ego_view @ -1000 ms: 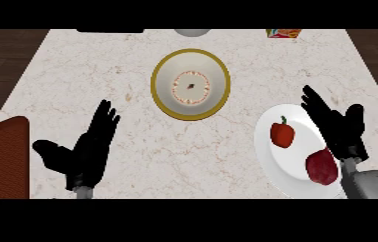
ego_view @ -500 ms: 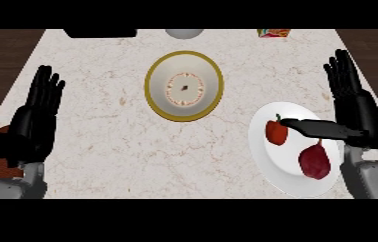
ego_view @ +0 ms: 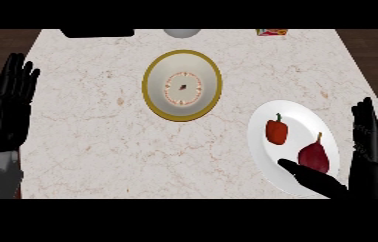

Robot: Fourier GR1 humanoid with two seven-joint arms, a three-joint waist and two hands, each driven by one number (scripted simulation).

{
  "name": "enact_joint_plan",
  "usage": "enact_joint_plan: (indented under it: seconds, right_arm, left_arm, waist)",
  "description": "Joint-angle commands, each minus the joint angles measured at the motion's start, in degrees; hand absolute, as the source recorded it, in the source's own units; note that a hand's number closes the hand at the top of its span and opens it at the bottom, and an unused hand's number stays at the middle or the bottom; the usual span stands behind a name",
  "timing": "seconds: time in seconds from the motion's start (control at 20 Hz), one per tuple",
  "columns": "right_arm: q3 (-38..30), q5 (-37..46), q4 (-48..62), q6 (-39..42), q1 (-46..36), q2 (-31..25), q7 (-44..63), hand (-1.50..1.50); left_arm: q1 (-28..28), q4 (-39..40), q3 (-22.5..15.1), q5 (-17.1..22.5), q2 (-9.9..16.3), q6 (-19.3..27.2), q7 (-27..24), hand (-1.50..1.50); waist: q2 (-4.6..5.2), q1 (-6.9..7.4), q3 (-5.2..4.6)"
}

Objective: Pick the pear from the plate and place it in the bowl

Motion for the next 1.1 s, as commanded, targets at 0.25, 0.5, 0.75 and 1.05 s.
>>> enact_joint_plan:
  seconds: [0.25, 0.5, 0.75, 1.05]
  right_arm:
    - [-7.9, 6.4, -21.0, 7.5, 18.5, -16.1, 24.3, -1.50]
    - [-9.5, 5.5, -25.2, 18.7, 23.2, -24.9, 34.9, -1.50]
    - [-15.2, -1.5, -26.2, 28.9, 24.1, -31.9, 39.7, -1.50]
    - [-18.7, -3.7, -25.7, 36.5, 21.3, -28.5, 42.7, -1.50]
  left_arm:
    - [-1.8, 0.9, 1.9, 0.8, 1.1, -1.6, 1.4, 0.00]
    - [-2.4, 1.0, 1.6, -0.1, 0.4, -1.4, 0.7, 0.00]
    - [-1.1, 5.0, 2.7, 0.7, -0.1, -5.3, -3.4, 0.00]
    - [-3.6, 3.5, 3.1, -1.4, -2.1, -4.2, 0.0, 0.00]
  waist:
    - [0.07, -0.32, -0.09]
    - [0.33, 0.82, -0.04]
    - [0.52, 1.75, 0.01]
    - [0.29, 1.71, 0.15]
